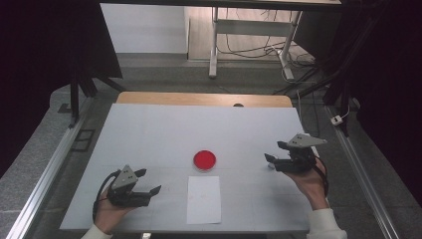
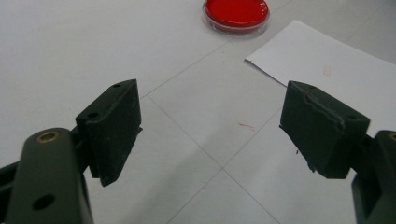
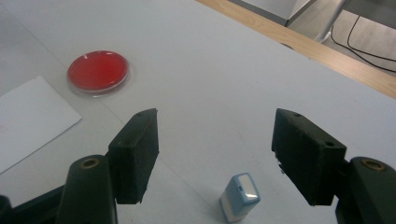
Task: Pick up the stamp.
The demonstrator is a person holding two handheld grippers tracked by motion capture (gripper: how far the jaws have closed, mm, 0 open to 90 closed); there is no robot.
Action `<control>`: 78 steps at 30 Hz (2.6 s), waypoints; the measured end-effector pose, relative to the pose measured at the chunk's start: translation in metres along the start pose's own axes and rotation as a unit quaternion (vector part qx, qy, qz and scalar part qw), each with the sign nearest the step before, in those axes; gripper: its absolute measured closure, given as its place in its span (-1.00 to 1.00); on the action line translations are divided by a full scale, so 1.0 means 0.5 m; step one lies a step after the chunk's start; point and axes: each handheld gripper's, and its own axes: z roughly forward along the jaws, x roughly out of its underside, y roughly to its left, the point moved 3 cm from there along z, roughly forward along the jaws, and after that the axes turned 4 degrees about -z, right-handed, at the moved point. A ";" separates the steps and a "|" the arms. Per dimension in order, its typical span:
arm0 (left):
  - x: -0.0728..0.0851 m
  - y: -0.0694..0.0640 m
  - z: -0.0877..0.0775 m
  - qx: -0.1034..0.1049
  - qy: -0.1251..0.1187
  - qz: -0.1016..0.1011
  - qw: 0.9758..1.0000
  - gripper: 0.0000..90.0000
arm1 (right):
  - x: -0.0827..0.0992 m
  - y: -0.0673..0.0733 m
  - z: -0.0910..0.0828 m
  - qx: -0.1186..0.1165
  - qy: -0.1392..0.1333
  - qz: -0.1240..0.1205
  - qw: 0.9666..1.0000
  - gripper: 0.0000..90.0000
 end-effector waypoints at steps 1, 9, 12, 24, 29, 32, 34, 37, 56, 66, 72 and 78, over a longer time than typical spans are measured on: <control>0.000 0.000 0.000 0.001 0.000 0.000 1.000 -0.54 | -0.002 -0.002 0.000 0.000 -0.001 0.001 1.000 -0.31; 0.001 -0.004 0.001 0.000 0.000 0.002 1.000 -0.54 | 0.001 -0.037 0.008 0.009 0.021 -0.004 1.000 -0.31; 0.002 -0.004 0.000 0.000 0.001 0.003 1.000 -0.54 | 0.008 -0.047 0.011 0.004 0.027 0.003 1.000 -0.31; 0.005 -0.001 -0.002 -0.001 0.000 0.001 1.000 -0.54 | 0.042 -0.049 0.040 -0.018 0.078 0.003 0.997 -0.31; 0.005 -0.002 0.004 0.002 0.004 0.003 1.000 -0.54 | 0.060 -0.056 0.046 -0.024 0.087 0.010 0.996 -0.27; 0.005 -0.002 0.005 0.002 0.005 0.004 1.000 -0.54 | 0.069 -0.058 0.053 -0.025 0.095 0.012 0.995 -0.24; 0.005 -0.002 0.005 0.002 0.005 0.003 1.000 -0.54 | 0.072 -0.059 0.056 -0.028 0.094 0.013 0.995 -0.22; 0.006 -0.003 0.004 0.001 0.005 0.003 1.000 -0.54 | 0.077 -0.057 0.063 -0.029 0.099 0.009 0.995 -0.19; 0.007 -0.002 0.003 0.000 0.006 0.005 1.000 -0.54 | 0.091 -0.050 0.078 -0.022 0.106 -0.011 0.994 0.59; 0.007 -0.001 0.003 -0.001 0.005 0.005 1.000 -0.54 | 0.090 -0.047 0.077 -0.026 0.107 -0.021 0.994 0.66; 0.008 0.001 0.002 -0.003 0.004 0.004 1.000 -0.54 | 0.080 -0.044 0.065 -0.019 0.074 -0.013 0.997 0.67; 0.007 0.001 0.002 -0.003 0.003 0.004 1.000 -0.54 | 0.073 -0.045 0.054 -0.013 0.050 0.004 0.999 0.67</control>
